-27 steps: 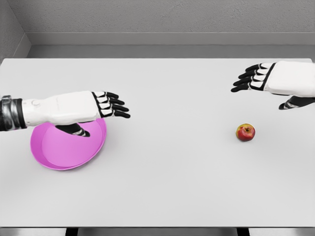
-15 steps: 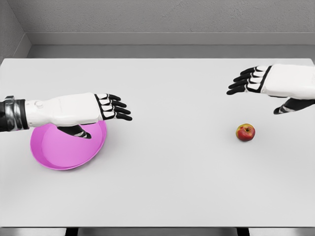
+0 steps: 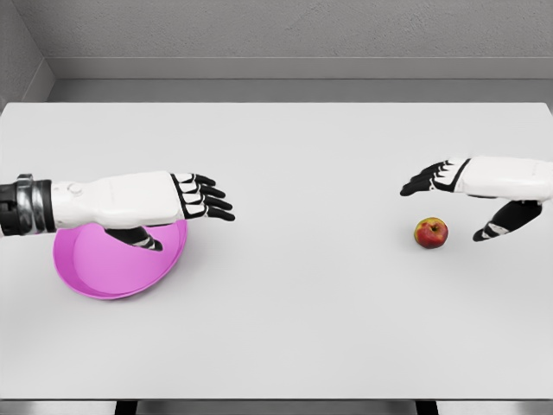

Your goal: Put the apple on the plate with both arms

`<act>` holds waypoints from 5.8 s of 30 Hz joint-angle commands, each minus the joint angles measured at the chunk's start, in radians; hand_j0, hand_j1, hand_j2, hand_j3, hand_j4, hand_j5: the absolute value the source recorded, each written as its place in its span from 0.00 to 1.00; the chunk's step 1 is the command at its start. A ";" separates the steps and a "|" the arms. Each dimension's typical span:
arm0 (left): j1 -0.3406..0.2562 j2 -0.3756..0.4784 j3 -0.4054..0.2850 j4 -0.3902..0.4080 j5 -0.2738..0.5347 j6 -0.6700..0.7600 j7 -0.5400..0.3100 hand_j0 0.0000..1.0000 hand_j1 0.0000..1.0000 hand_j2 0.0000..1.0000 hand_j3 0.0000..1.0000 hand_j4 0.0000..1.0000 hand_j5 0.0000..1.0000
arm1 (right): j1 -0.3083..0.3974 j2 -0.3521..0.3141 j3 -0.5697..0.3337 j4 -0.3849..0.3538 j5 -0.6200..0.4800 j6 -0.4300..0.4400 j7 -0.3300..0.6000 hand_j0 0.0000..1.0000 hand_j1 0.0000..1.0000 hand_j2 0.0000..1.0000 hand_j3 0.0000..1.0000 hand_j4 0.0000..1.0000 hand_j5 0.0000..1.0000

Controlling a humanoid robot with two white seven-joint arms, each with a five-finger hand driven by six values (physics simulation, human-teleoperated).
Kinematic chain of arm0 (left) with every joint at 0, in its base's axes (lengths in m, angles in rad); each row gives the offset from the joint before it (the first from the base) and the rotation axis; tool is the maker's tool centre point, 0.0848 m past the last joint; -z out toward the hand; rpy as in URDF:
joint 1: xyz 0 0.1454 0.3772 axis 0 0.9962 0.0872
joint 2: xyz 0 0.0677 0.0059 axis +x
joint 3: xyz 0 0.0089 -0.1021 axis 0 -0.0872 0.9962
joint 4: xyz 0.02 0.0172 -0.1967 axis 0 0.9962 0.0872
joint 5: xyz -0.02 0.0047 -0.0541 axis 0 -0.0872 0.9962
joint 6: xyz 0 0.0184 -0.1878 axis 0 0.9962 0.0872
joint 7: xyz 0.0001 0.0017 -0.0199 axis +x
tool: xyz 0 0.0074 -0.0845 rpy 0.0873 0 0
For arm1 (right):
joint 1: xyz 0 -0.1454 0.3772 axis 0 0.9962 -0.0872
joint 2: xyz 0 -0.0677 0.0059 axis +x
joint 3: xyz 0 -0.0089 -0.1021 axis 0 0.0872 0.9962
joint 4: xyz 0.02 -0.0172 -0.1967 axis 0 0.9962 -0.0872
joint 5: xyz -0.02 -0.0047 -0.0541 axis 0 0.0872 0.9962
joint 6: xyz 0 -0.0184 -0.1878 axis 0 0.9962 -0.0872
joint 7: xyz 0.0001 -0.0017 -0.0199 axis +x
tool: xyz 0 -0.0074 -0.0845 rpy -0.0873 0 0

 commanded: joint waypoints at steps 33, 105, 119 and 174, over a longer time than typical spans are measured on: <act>-0.002 -0.008 -0.001 0.001 0.005 0.002 0.000 1.00 1.00 1.00 1.00 1.00 1.00 | -0.003 0.215 0.134 0.375 0.026 0.003 0.000 1.00 1.00 1.00 1.00 1.00 1.00; -0.003 -0.008 -0.001 0.001 0.005 0.002 0.000 1.00 1.00 1.00 1.00 1.00 1.00 | -0.114 0.365 0.132 -0.013 0.026 0.003 0.000 0.40 0.40 0.40 0.40 0.40 0.40; -0.003 -0.008 -0.001 0.005 0.005 0.002 -0.002 1.00 1.00 1.00 1.00 1.00 1.00 | -0.035 0.301 -0.111 0.203 0.040 0.003 0.000 1.00 1.00 1.00 1.00 1.00 1.00; -0.279 -0.628 -0.334 0.454 -0.234 0.002 -0.088 0.93 0.93 0.93 0.93 0.93 0.93 | 0.233 0.275 -0.489 0.239 0.038 0.003 0.000 1.00 1.00 1.00 1.00 1.00 1.00</act>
